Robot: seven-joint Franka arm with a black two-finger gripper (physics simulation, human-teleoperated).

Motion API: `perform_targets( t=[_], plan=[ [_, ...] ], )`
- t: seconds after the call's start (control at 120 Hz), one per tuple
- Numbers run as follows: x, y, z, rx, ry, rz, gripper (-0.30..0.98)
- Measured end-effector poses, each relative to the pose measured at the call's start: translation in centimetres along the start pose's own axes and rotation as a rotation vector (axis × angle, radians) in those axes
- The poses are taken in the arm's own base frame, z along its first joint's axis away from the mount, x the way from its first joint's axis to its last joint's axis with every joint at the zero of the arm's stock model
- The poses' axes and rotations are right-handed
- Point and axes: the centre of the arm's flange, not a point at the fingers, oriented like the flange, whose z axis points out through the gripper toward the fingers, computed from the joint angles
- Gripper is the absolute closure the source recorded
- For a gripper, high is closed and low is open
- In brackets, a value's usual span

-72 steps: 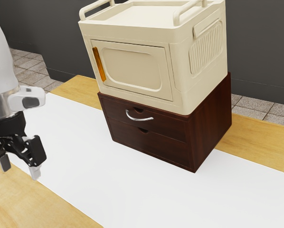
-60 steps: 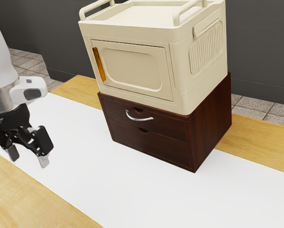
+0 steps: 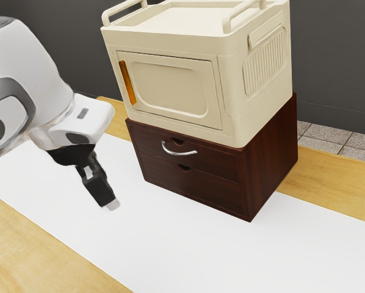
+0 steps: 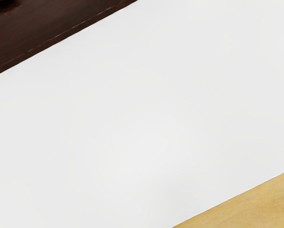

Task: Pull the drawer handle with one arm to open the drawer

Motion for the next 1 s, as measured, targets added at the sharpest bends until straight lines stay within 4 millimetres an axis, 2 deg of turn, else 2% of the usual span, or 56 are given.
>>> perform_targets(
  t=[0.108,0.258,0.45,0.725,0.942,1.0],
  plan=[
    [2.1,-0.4,1.3,0.023,0.056,0.191,0.00],
    [3.9,-1.6,2.9,0.085,0.090,0.387,0.00],
    [7.2,-3.4,6.0,0.119,0.092,0.591,0.00],
    [7.2,-5.1,6.0,0.168,0.110,0.736,0.00],
    [7.3,-4.9,5.7,0.183,0.114,0.826,0.00],
    [7.2,-5.4,6.1,0.168,0.123,0.838,0.00]
  ],
)
